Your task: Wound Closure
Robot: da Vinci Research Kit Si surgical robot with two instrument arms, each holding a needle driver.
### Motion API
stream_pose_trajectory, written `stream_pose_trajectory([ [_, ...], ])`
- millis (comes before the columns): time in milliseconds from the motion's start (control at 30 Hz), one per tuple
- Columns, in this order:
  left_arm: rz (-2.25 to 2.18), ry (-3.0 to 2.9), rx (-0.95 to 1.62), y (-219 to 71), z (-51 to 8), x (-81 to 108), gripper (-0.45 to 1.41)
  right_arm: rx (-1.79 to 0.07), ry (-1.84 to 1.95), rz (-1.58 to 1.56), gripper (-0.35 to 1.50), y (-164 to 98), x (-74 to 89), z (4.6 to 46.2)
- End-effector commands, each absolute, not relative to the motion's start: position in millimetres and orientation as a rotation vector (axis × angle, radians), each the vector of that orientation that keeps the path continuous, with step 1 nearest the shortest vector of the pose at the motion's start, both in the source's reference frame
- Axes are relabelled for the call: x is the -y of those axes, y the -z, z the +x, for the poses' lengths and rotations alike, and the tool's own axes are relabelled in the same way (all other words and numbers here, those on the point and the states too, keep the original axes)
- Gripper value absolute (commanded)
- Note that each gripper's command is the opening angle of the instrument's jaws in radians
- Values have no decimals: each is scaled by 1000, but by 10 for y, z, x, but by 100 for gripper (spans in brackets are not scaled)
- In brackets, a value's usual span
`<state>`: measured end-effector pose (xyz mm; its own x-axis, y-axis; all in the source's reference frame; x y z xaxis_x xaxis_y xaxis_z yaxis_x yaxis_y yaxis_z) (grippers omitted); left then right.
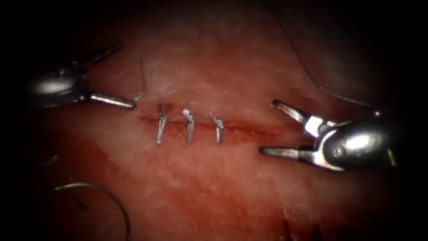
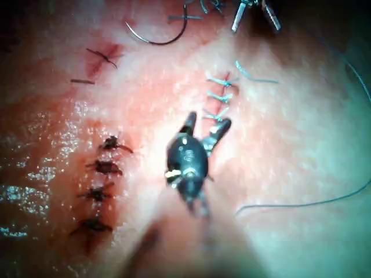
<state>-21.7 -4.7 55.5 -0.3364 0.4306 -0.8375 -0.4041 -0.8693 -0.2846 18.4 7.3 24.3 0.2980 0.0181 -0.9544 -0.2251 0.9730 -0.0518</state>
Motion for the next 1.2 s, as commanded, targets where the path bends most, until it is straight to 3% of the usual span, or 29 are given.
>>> stream_pose_trajectory([
  [33, -1430, -2224, 56, -552, -223, 61, 56, -1261, -163, -184, 146, -246, -63, 190],
  [133, -1474, -2310, 83, -539, -230, 78, 44, -1261, -163, -184, 146, -246, -63, 190],
  [333, -1261, -2747, 310, -525, -262, 138, 43, -1261, -164, -184, 146, -246, -62, 191],
  [533, -1116, -3090, 298, -532, -283, 173, 27, -1261, -164, -184, 146, -246, -62, 191],
  [733, -924, -3288, 364, -541, -278, 197, 27, -1261, -164, -183, 146, -245, -62, 190],
  [1200, -872, -3395, 233, -536, -262, 206, 24, -1259, -163, -182, 146, -244, -60, 192],
])
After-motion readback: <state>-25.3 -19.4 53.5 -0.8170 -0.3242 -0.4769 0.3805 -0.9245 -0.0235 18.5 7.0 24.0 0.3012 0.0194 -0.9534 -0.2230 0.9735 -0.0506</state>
